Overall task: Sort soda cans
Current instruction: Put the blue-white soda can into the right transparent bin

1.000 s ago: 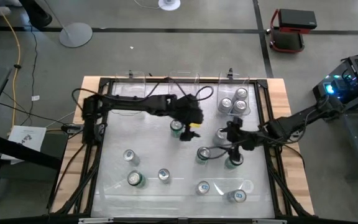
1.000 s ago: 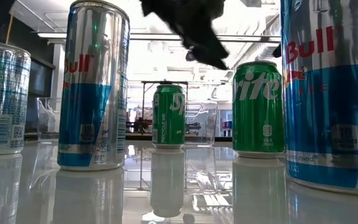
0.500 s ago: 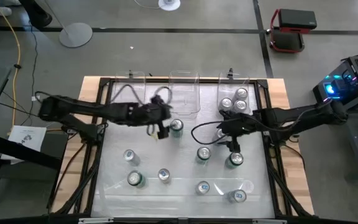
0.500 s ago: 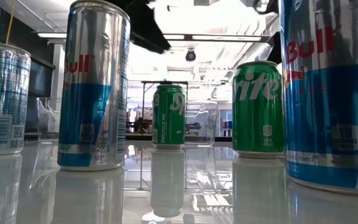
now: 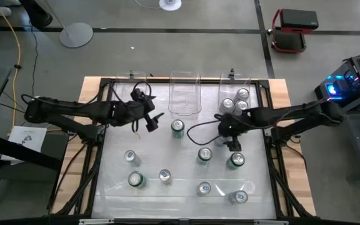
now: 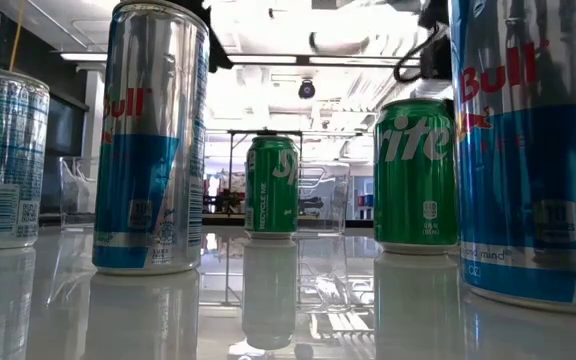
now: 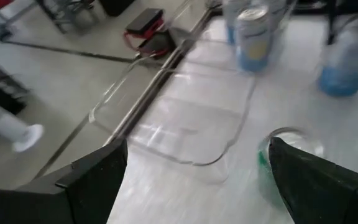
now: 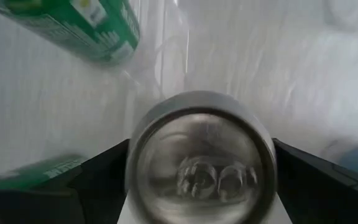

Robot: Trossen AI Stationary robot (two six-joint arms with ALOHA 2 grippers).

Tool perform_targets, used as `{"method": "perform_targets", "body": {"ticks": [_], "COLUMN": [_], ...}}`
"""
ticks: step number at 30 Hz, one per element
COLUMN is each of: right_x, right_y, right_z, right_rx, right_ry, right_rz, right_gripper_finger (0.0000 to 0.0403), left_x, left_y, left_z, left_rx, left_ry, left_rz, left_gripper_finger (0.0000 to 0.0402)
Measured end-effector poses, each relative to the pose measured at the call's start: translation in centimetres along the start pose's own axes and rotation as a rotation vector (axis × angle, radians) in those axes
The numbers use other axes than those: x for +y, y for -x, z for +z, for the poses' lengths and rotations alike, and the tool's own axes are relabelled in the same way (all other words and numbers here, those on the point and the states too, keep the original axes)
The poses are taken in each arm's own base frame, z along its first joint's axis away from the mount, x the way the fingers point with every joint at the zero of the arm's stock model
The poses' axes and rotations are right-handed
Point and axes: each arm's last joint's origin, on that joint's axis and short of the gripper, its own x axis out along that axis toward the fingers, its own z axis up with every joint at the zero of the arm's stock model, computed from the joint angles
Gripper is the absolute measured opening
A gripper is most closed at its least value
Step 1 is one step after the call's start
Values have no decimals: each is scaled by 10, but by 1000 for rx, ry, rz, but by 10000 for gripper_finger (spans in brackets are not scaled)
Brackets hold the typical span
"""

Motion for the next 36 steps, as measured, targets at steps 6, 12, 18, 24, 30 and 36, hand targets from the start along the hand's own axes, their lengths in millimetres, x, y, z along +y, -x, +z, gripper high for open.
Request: {"method": "perform_targets", "body": {"ticks": [6, 12, 18, 24, 30, 36], "right_x": [-1, -2, -3, -9, -50, -113], "right_y": [-19, -28, -9, 50, 117, 123], "right_z": [3, 5, 9, 49, 70, 46], "right_rx": [69, 89, -9, -263, -325, -117], "right_ry": [-146, -217, -329, -455, -680, -875], "right_rz": [-12, -28, -86, -213, -500, -572], "right_gripper_finger": [338, 289, 282, 282, 282, 282], "left_x": [7, 18, 31, 36, 37, 36], "left_y": [5, 18, 33, 33, 34, 34], "left_z": [-8, -12, -18, -44, -56, -56], "left_rx": [62, 81, 59, -15, -59, -58], "left_ry": [-50, -73, -17, 64, 122, 126], "left_rz": [104, 190, 242, 288, 251, 233], "left_gripper_finger": [367, 367, 367, 367, 367, 367]}}
